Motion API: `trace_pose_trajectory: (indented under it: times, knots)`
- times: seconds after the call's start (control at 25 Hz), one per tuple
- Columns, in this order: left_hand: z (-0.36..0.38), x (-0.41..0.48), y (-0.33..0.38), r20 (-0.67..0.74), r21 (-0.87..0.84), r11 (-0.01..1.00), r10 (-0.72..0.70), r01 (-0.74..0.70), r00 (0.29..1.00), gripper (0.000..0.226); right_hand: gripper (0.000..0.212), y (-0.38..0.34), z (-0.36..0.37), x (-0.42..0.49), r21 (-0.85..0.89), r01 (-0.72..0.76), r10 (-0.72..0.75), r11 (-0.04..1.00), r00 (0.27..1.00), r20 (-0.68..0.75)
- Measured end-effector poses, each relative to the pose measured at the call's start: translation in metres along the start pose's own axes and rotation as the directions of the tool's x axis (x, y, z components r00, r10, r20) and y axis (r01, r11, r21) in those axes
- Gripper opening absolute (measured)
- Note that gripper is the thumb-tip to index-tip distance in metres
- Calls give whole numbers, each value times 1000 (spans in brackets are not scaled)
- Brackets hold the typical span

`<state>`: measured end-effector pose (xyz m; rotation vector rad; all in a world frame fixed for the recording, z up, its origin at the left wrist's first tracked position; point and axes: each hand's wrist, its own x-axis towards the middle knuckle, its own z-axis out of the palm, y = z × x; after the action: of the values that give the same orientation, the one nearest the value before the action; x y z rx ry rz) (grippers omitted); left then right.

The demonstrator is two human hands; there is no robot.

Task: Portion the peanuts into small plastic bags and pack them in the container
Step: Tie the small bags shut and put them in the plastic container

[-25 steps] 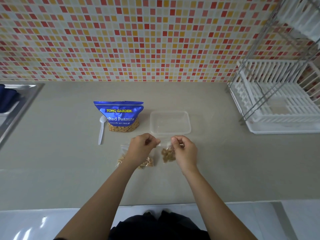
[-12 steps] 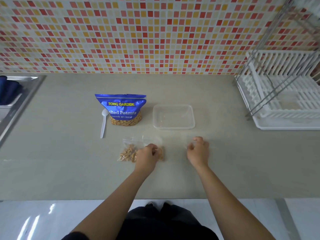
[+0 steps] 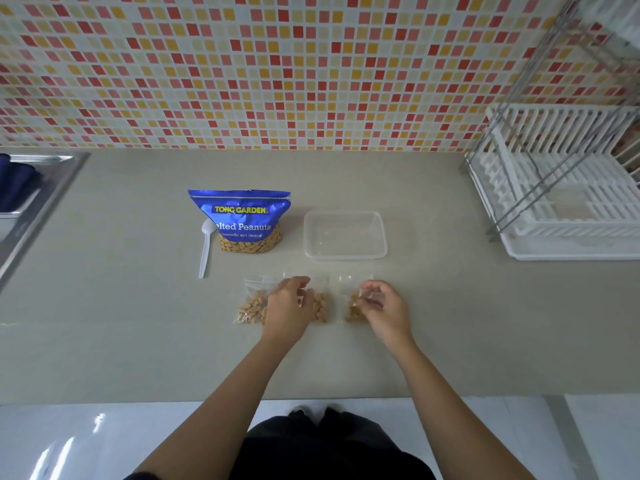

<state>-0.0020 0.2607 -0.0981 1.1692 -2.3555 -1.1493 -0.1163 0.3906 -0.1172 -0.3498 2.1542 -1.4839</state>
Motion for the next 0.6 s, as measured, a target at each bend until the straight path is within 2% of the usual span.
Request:
trace_pose_trajectory:
  times: [0.12, 0.2, 0.32, 0.4, 0.44, 0.6]
  knots:
    - [-2, -1, 17, 176, -287, 951, -71, 120, 982, 34, 32, -20, 6, -6, 122, 10, -25, 992, 993, 118]
    - [-1, -1, 21, 171, -416, 900, -64, 131, 983, 26, 29, -28, 10, -9, 229, -1, -31, 974, 990, 135]
    - [-2, 0, 22, 176, -492, 861, -49, 131, 983, 12, 17, -30, 15, -9, 324, -59, 49, 944, 998, 38]
    - [-3, 1, 24, 228, -548, 815, -74, 191, 971, 10, 4, -30, 17, -7, 278, -40, 43, 960, 999, -7]
    - [-4, 2, 25, 239, -556, 805, -82, 206, 967, 10, 5, -29, 18, -7, 252, -23, 28, 968, 999, -15]
    - [-6, 7, 31, 197, -427, 896, -40, 122, 980, 9, 11, -32, 21, -8, 134, 40, -36, 990, 999, -28]
